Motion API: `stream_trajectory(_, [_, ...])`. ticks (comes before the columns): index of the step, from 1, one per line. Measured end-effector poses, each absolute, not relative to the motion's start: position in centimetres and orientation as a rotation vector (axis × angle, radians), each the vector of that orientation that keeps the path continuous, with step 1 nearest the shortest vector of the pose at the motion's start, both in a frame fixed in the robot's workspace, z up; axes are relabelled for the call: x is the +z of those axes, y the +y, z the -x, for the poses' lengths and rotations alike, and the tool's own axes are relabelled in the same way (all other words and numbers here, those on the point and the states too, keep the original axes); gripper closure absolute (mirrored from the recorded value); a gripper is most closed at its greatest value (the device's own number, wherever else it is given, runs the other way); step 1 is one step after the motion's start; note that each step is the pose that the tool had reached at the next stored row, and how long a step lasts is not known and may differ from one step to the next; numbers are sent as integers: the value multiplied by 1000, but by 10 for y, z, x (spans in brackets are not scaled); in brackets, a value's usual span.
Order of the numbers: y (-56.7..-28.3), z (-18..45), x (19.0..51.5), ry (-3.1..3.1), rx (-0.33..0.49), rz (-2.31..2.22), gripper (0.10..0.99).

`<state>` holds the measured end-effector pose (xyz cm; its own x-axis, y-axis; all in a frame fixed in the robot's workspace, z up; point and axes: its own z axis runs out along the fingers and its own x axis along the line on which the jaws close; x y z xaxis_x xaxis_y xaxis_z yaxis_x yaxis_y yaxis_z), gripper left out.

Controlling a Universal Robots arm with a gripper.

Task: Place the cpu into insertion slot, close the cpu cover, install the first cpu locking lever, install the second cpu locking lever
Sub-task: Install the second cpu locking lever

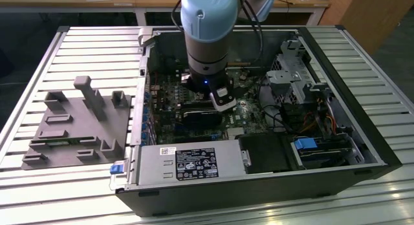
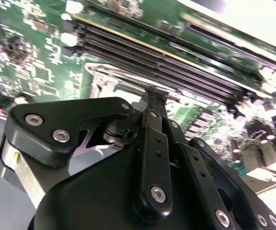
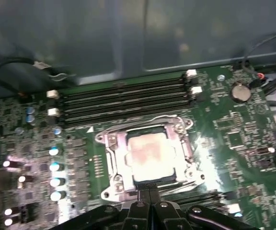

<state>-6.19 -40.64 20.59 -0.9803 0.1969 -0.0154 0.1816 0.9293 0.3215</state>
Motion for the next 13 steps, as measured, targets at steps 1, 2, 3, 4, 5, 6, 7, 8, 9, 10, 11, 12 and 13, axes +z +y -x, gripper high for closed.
stream_trajectory(1, [-406,59,206,3041,500,-299,980])
stream_trajectory(2, [-406,58,206,3043,498,-300,980])
stream_trajectory(3, [-406,56,206,3044,495,-300,980])
stream_trajectory(4, [-406,55,206,3045,488,-300,980])
stream_trajectory(5, [-405,53,206,3047,481,-300,980])
stream_trajectory(6, [-404,52,206,3048,473,-300,980])
stream_trajectory(7, [-403,51,206,3049,463,-300,980])
stream_trajectory(8, [-402,50,206,3051,453,-300,980])
stream_trajectory(9, [-401,49,206,3052,442,-300,980])
stream_trajectory(10, [-399,49,206,3054,429,-299,980])
stream_trajectory(11, [-397,49,206,3055,415,-299,980])
stream_trajectory(12, [-394,49,206,3057,400,-298,980])
stream_trajectory(13, [-391,49,206,3058,383,-298,980])
